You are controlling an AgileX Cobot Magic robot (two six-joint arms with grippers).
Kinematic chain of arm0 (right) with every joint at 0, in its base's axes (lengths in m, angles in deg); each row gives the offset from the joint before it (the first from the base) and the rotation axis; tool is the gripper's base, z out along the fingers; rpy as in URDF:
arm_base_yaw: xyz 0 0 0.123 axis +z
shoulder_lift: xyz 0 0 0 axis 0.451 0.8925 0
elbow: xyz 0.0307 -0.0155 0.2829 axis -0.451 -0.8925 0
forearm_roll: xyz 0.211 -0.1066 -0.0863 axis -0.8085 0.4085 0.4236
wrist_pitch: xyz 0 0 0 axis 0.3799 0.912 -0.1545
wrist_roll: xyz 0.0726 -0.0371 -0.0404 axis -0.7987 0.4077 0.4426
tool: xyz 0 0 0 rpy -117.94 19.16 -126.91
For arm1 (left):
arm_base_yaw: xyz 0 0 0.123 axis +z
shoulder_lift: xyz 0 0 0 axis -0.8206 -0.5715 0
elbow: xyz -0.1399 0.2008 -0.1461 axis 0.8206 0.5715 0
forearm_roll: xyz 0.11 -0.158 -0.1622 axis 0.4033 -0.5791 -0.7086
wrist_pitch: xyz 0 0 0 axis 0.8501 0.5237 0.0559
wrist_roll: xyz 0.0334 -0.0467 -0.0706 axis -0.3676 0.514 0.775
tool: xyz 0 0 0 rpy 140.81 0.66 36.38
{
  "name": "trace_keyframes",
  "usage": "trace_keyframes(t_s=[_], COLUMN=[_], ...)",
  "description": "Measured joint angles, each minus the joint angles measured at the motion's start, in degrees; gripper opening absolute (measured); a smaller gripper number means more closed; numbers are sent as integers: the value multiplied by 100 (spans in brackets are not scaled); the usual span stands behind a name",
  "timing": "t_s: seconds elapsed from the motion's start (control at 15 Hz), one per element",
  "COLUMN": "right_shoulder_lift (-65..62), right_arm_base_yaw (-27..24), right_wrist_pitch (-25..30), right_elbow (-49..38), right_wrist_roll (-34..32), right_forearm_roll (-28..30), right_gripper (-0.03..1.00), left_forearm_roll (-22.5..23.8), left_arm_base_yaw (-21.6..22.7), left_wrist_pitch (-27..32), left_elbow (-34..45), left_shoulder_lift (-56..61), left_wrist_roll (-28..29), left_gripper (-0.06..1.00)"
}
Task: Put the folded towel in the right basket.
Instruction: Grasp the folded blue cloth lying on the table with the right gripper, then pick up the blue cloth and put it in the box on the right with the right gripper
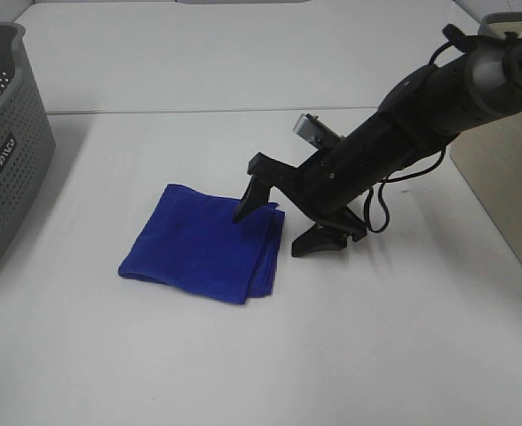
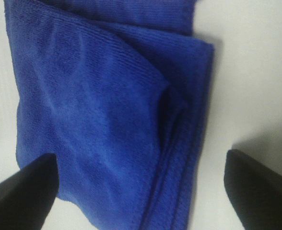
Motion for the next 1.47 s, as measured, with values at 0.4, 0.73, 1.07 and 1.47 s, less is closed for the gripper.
trace_keyframes(t_s=[0.4, 0.73, 1.07, 1.47], right_shoulder_lift=[304, 779, 905, -86], right_arm_base_yaw=[888, 1037, 1031, 768], right_wrist_pitch=[-1261, -905, -550, 229], right_elbow=[235, 1003, 1220, 1192], right_wrist_roll=[-498, -733, -762, -498], right_forearm_roll=[-17, 132, 160, 407], right_gripper=[75, 22, 7, 7], left_forearm_roll=[0, 0, 86, 103], left_arm_base_yaw=[0, 0, 0, 0], left_wrist_pitch=[0, 0, 0, 0], left_elbow=[0, 0, 0, 0], left_shoulder_lift=[0, 0, 0, 0], left_wrist_roll=[0, 0, 0, 0], left_gripper=[97, 97, 97, 97])
